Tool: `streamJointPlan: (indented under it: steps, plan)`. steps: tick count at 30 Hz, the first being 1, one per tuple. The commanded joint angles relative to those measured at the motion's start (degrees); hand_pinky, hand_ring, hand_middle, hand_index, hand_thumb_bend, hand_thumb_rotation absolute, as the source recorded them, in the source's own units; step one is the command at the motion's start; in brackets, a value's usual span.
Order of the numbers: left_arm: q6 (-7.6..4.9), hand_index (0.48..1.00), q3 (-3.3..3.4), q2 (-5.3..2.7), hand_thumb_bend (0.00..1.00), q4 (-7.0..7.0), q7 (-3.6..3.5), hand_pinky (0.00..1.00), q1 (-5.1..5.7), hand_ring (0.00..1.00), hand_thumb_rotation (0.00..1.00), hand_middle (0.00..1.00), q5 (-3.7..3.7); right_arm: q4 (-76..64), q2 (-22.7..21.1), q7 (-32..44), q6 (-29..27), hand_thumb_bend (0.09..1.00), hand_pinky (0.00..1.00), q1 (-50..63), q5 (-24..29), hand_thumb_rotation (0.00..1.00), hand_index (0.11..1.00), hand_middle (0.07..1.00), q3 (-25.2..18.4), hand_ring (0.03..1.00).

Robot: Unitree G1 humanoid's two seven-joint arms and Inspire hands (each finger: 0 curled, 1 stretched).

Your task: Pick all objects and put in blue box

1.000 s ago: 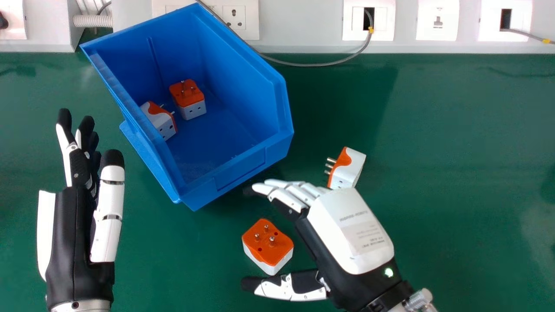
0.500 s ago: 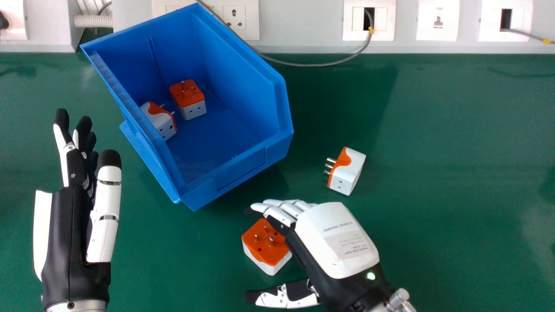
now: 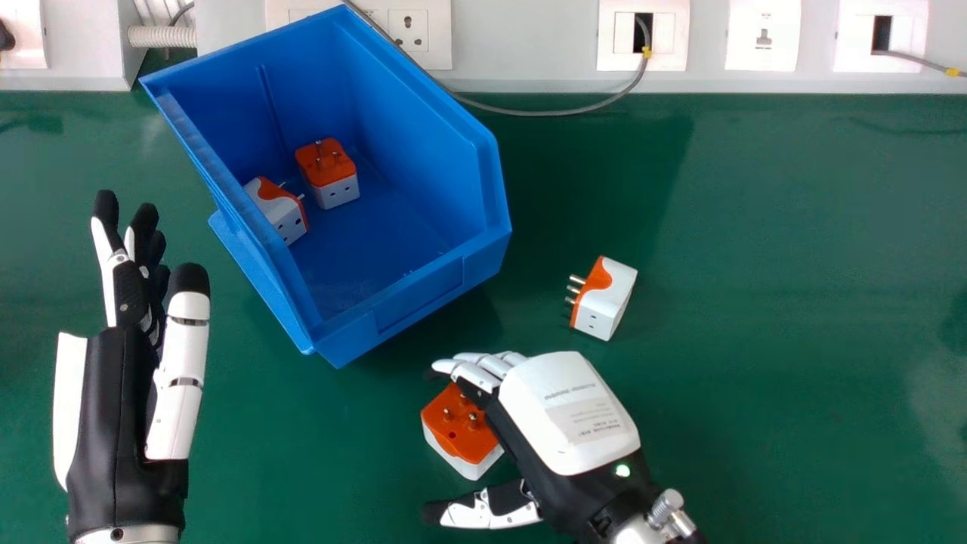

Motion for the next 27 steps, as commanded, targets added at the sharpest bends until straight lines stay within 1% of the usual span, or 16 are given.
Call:
streamJointPlan:
  steps: [1, 2, 4, 5, 6, 7, 9, 11, 13, 17, 20, 22, 23, 25, 26, 27]
  plan:
    - [-0.91, 1.0, 0.54, 0.69, 0.32, -0.44, -0.23, 1.0, -0.12, 1.0, 0.88, 1.0, -0.63, 0.92, 0.65, -1.34, 0.33, 0.533, 0.61, -1.61, 0.05, 0.37, 0.767, 0.782, 0.23, 0.74]
    - [-0.73, 1.0, 0.66, 0.69, 0.32, -0.53, -0.33, 1.0, -0.08, 1.0, 0.88, 1.0, -0.67, 1.52, 0.76, -1.34, 0.5, 0.532, 0.61, -1.87, 0.03, 0.37, 0.765, 0.781, 0.31, 0.739]
    - [-0.38, 1.0, 0.85, 0.58, 0.32, -0.67, -0.61, 1.0, -0.04, 1.0, 0.87, 1.0, -1.17, 2.68, 1.13, -1.16, 1.11, 0.531, 0.61, -2.35, 0.07, 0.36, 0.769, 0.784, 0.41, 0.742]
    - [-0.17, 1.0, 0.92, 0.54, 0.32, -0.77, -0.66, 1.0, 0.0, 1.0, 0.87, 1.0, -1.29, 3.27, 1.35, -1.1, 1.45, 0.533, 0.62, -2.6, 0.19, 0.36, 0.771, 0.786, 0.45, 0.744]
    - [-0.06, 1.0, 0.99, 0.58, 0.32, -0.86, -0.69, 1.0, 0.06, 1.0, 0.87, 1.0, -1.22, 3.93, 1.59, -1.12, 1.77, 0.536, 0.62, -2.91, 0.25, 0.36, 0.77, 0.786, 0.5, 0.744]
    - [-0.06, 1.0, 1.08, 0.66, 0.32, -0.9, -0.74, 1.0, 0.1, 1.0, 0.86, 1.0, -1.09, 4.51, 1.76, -1.16, 2.06, 0.535, 0.61, -3.24, 0.21, 0.35, 0.768, 0.783, 0.59, 0.741]
    - [-0.32, 1.0, 1.24, 0.73, 0.32, -0.77, -1.03, 1.0, 0.04, 1.0, 0.86, 1.0, -1.37, 5.58, 2.06, -0.93, 2.75, 0.52, 0.62, -3.97, 0.21, 0.35, 0.766, 0.781, 0.75, 0.741]
    - [-0.33, 1.0, 1.3, 0.76, 0.32, -0.89, -1.35, 1.0, 0.06, 1.0, 0.86, 1.0, -1.78, 7.02, 2.34, -1.05, 2.92, 0.505, 0.62, -4.84, 0.51, 0.36, 0.765, 0.782, 0.81, 0.743]
    - [-0.43, 1.0, 1.39, 0.93, 0.32, -0.95, -1.67, 1.0, 0.17, 1.0, 0.86, 1.0, -2.12, 8.44, 2.67, -1.4, 2.89, 0.506, 0.62, -5.63, 0.86, 0.35, 0.763, 0.78, 0.85, 0.743]
    - [-0.4, 1.0, 1.67, 1.49, 0.32, -1.06, -2.2, 1.0, 0.4, 1.0, 0.85, 1.0, -2.4, 11.43, 3.14, -2.54, 2.79, 0.494, 0.62, -7.27, 1.15, 0.32, 0.756, 0.774, 1.24, 0.741]
    - [0.29, 1.0, 1.8, 1.73, 0.35, -1.48, -2.05, 1.0, 0.51, 1.0, 0.85, 1.0, -2.15, 14.27, 3.48, -3.68, 2.7, 0.475, 0.61, -8.84, 1.38, 0.31, 0.742, 0.759, 1.73, 0.73]
    - [0.81, 1.0, 1.83, 1.81, 0.36, -1.96, -1.78, 1.0, 0.62, 1.0, 0.86, 1.0, -1.56, 15.78, 3.72, -4.14, 2.86, 0.457, 0.61, -9.71, 1.43, 0.31, 0.737, 0.753, 2.07, 0.721]
    - [0.93, 1.0, 1.82, 1.83, 0.35, -2.14, -1.76, 1.0, 0.65, 1.0, 0.86, 1.0, -1.51, 16.31, 3.87, -4.19, 2.9, 0.458, 0.6, -10.07, 1.61, 0.31, 0.733, 0.747, 2.17, 0.715]
    - [1.04, 1.0, 1.73, 1.74, 0.34, -2.37, -1.91, 1.0, 0.69, 1.0, 0.86, 1.0, -1.97, 17.58, 4.33, -4.63, 2.95, 0.457, 0.59, -10.79, 2.07, 0.29, 0.722, 0.733, 2.27, 0.702]
    - [1.19, 1.0, 1.68, 1.72, 0.34, -2.5, -2.01, 1.0, 0.72, 1.0, 0.86, 1.0, -2.21, 18.34, 4.59, -5.1, 2.89, 0.468, 0.58, -11.17, 2.28, 0.26, 0.709, 0.718, 2.29, 0.685]
    - [1.35, 1.0, 1.64, 1.71, 0.34, -2.62, -2.07, 1.0, 0.74, 1.0, 0.85, 1.0, -2.33, 19.46, 4.85, -5.98, 2.7, 0.488, 0.55, -11.71, 2.35, 0.2, 0.686, 0.687, 2.41, 0.648]
